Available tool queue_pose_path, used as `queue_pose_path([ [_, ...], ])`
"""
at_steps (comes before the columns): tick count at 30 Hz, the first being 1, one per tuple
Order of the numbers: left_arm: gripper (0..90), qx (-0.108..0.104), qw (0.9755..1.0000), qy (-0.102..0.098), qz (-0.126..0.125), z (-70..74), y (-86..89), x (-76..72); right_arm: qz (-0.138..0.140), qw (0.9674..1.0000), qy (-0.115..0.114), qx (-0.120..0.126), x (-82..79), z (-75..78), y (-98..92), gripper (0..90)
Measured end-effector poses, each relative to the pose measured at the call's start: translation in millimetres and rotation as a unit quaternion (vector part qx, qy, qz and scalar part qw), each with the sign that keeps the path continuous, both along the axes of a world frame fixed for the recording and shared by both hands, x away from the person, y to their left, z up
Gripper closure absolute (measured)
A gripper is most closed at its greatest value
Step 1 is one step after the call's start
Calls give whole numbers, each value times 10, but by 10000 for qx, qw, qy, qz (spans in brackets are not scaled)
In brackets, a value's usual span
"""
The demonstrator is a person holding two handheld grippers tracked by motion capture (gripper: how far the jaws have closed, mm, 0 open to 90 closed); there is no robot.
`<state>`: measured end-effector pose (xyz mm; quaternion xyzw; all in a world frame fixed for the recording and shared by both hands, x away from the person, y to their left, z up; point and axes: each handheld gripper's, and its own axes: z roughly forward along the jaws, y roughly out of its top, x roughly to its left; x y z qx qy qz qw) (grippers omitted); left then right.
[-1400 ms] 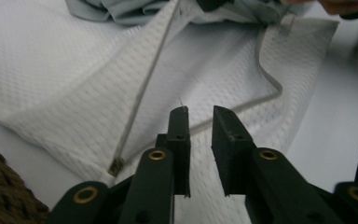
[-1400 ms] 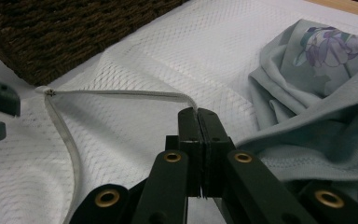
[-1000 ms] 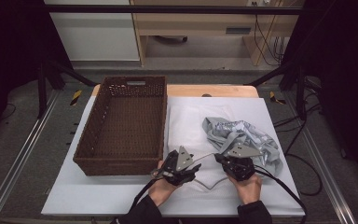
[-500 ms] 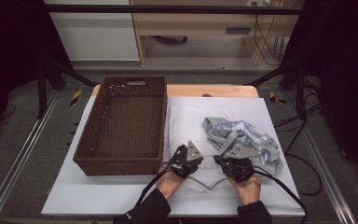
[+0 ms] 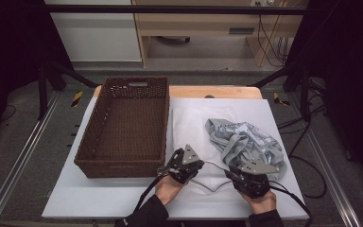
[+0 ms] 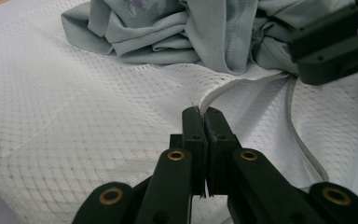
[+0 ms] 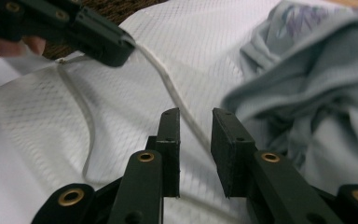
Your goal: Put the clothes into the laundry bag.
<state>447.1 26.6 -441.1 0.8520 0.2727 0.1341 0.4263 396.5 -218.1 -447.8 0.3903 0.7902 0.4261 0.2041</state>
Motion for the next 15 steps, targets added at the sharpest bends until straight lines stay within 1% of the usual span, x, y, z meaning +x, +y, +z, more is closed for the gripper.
queue_pose_path([
  [1,879,-20,10000,32,-1,-3,4,-1,-49,10000,71,-31,-26,-17,-12,720],
  [2,879,-42,10000,53,-9,-8,6,-4,-75,9999,88,-113,-71,-52,-33,716],
  [5,878,-66,10000,48,-26,-21,19,-26,-97,9995,296,-32,-130,-147,-88,721],
  [7,878,-106,9999,56,-23,-33,33,-43,-158,9991,387,-67,-162,-218,-112,726],
  [8,877,-115,9999,37,-18,-38,35,-50,-165,9986,500,-21,-175,-260,-126,731],
  [9,878,-121,9999,28,-11,-44,41,-57,-172,9984,541,5,-174,-291,-130,737],
  [10,877,-141,9999,36,-6,-51,47,-62,-153,9982,582,-38,-174,-326,-132,738],
  [13,877,-206,9998,48,-19,-77,61,-80,-141,9977,636,-163,-182,-381,-110,742],
  [14,877,-170,9999,24,-19,-81,58,-85,-135,9980,587,-192,-182,-386,-105,743],
  [15,877,-144,9999,3,-22,-81,57,-89,-161,9979,607,-186,-183,-383,-98,743],
])
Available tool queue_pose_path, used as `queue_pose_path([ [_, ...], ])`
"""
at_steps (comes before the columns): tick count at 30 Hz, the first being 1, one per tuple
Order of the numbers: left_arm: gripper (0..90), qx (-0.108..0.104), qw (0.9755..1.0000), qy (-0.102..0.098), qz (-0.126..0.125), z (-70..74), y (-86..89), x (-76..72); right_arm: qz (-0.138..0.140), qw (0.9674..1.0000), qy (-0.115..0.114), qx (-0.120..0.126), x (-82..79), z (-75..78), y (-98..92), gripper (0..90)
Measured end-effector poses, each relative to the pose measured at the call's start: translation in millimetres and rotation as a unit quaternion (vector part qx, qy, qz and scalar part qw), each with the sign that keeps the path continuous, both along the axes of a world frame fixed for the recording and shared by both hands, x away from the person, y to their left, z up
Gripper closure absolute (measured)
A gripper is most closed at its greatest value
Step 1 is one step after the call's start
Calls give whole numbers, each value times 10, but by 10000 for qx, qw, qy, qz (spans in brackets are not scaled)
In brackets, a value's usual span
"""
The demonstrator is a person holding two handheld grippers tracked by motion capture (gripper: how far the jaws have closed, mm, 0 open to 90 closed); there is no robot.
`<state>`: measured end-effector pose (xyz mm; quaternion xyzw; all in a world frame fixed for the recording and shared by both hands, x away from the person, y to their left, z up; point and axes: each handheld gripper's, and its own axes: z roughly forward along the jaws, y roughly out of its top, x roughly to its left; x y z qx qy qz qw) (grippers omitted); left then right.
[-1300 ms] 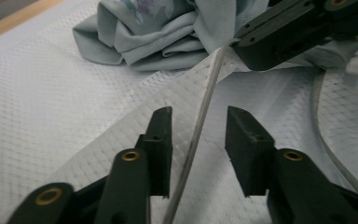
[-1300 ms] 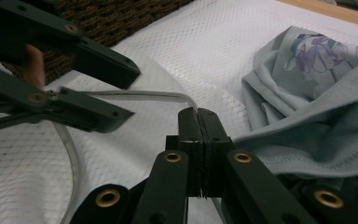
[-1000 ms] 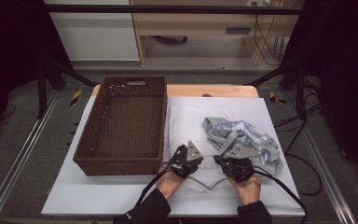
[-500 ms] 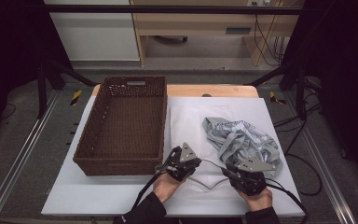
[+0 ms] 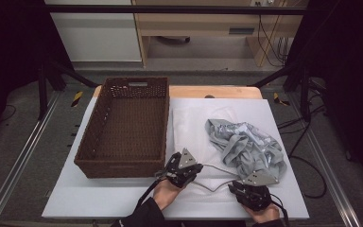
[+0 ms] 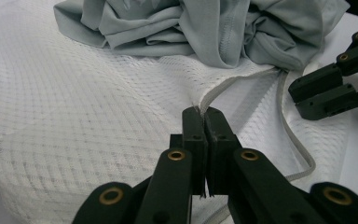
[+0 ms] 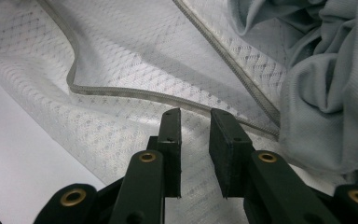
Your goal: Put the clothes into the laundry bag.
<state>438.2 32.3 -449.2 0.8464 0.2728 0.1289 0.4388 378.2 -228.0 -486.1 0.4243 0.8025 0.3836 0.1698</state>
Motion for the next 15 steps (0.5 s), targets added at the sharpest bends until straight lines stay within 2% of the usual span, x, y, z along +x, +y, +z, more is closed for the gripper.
queue_pose_path([
  [4,876,3,10000,-41,-13,-8,4,4,55,9999,-75,61,-3,65,9,725],
  [6,876,24,10000,-31,-14,-21,6,11,71,9994,-327,117,6,168,21,691],
  [7,876,38,10000,-39,-14,-25,8,12,50,9985,-549,40,21,257,27,641],
  [10,876,9,10000,-37,-13,-19,15,17,-218,9949,-979,54,107,474,20,480],
  [12,876,0,10000,-43,-20,-12,16,20,-586,9907,-1219,134,237,601,2,334],
  [13,876,-2,10000,-39,-22,-13,16,20,-782,9889,-1249,186,310,635,-5,293],
  [15,876,21,10000,-46,-13,-19,13,19,-1067,9871,-1157,287,466,661,-9,240],
])
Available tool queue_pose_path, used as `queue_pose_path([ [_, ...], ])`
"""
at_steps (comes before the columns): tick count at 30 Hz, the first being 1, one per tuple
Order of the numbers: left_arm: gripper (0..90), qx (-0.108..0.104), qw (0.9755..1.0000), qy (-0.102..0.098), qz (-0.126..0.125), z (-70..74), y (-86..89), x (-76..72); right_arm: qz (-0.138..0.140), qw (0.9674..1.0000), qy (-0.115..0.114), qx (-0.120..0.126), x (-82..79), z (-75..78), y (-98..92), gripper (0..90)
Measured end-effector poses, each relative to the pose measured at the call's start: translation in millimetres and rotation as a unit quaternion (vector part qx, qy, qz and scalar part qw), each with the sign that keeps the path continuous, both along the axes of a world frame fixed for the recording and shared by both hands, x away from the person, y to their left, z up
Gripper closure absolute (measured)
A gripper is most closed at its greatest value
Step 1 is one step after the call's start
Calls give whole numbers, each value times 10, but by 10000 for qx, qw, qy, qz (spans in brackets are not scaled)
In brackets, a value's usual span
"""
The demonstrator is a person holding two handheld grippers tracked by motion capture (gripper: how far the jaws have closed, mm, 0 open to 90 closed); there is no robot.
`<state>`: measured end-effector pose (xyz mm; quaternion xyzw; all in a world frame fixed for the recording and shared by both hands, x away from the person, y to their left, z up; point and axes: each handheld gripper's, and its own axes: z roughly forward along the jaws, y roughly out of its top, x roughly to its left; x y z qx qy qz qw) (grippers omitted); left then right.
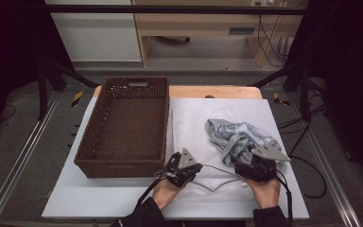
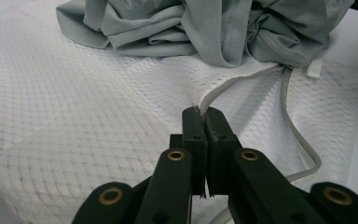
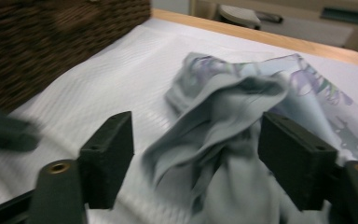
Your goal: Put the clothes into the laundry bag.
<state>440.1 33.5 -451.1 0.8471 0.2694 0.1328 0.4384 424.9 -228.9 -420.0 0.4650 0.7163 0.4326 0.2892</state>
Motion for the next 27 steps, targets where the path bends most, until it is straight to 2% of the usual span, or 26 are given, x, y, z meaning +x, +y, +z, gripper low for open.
queue_pose_path([
  [4,876,7,10000,-25,-11,3,2,4,-316,9995,97,21,261,-55,44,225],
  [7,876,13,10000,-22,-22,-1,1,7,-336,9991,248,-37,399,-150,92,254],
  [8,876,27,10000,-35,-24,-1,0,4,-346,9987,362,-74,436,-189,107,281],
  [11,875,59,9999,-72,-42,-4,-4,-2,-376,9970,614,-272,508,-297,127,406],
  [14,875,71,10000,-51,-41,-16,-5,3,-401,9955,750,-412,523,-358,118,579],
  [16,875,78,10000,-44,-42,-19,-6,5,-453,9947,819,-426,527,-378,81,691],
  [18,875,70,10000,-30,-34,-18,-4,8,-500,9944,873,-309,518,-365,29,746],
  [20,875,63,10000,-31,-17,-16,-3,11,-494,9954,775,-268,489,-306,-11,760],
  [22,876,53,10000,-20,5,-16,-5,10,-391,9977,540,-126,416,-207,-57,762],
  [24,876,69,10000,-17,34,-16,-13,10,-105,9996,243,113,294,-69,-116,764],
  [27,876,90,9999,8,96,-19,-28,15,344,9990,-21,285,106,124,-132,766],
])
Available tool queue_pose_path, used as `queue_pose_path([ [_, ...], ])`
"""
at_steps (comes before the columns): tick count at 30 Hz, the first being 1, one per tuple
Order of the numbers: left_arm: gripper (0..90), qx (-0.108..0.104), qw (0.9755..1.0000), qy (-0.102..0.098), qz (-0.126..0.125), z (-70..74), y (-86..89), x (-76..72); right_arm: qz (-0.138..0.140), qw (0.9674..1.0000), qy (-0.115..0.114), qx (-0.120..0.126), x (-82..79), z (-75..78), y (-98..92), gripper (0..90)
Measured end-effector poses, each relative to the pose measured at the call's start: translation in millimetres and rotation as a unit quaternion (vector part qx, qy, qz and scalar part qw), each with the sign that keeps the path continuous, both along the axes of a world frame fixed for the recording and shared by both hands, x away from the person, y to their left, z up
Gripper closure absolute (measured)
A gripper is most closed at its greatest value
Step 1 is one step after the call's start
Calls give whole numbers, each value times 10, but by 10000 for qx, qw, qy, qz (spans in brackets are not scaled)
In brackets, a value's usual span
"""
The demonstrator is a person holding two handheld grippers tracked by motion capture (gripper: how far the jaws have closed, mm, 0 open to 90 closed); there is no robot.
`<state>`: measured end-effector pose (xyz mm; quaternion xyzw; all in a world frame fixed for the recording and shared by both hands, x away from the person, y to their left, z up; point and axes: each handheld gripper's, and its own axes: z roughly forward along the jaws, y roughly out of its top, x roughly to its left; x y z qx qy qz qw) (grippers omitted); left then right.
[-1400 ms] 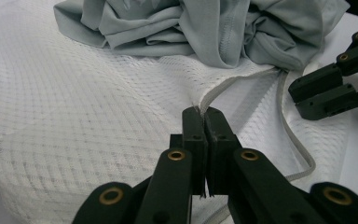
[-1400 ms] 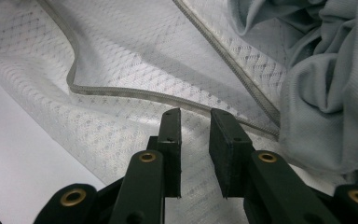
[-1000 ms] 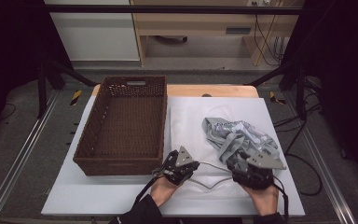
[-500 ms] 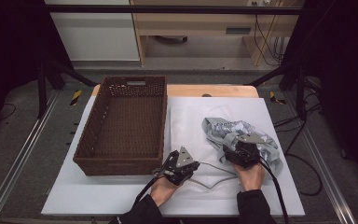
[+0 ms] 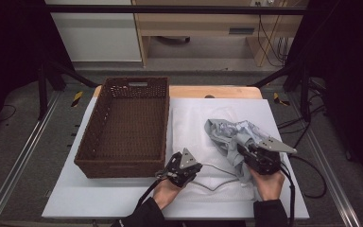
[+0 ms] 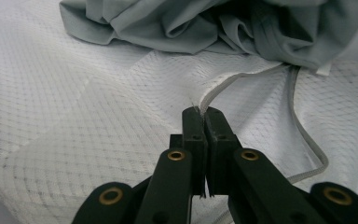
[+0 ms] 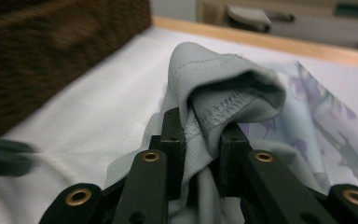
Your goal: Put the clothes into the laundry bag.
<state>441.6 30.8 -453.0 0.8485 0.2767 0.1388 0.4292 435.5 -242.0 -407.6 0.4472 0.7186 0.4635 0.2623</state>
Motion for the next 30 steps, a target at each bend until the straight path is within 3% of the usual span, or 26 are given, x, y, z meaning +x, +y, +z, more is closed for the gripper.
queue_pose_path([
  [2,876,-13,10000,22,36,2,-3,6,262,9996,-97,69,-97,82,23,766],
  [5,876,-40,10000,51,76,8,7,16,790,9964,-311,23,-304,201,131,765],
  [7,876,-96,9999,84,104,18,19,16,1058,9937,-353,117,-415,212,204,765],
  [8,876,-103,9999,65,102,28,24,15,1203,9921,-296,184,-455,191,245,765],
  [11,876,-222,9997,41,136,64,30,5,1459,9892,-144,64,-526,72,390,764],
  [16,877,-528,9985,13,141,145,77,17,1738,9841,348,-108,-444,-218,633,763],
  [20,877,-652,9978,-76,118,190,99,16,1679,9828,613,-464,-328,-407,799,759],
  [23,879,-710,9974,-122,32,233,104,-7,1447,9831,812,-773,-202,-556,891,756],
  [26,879,-666,9976,-185,-31,250,74,-52,1066,9858,832,-998,-90,-653,914,751],
  [30,878,-479,9984,-282,-74,231,34,-83,704,9887,771,-1078,0,-750,924,712],
])
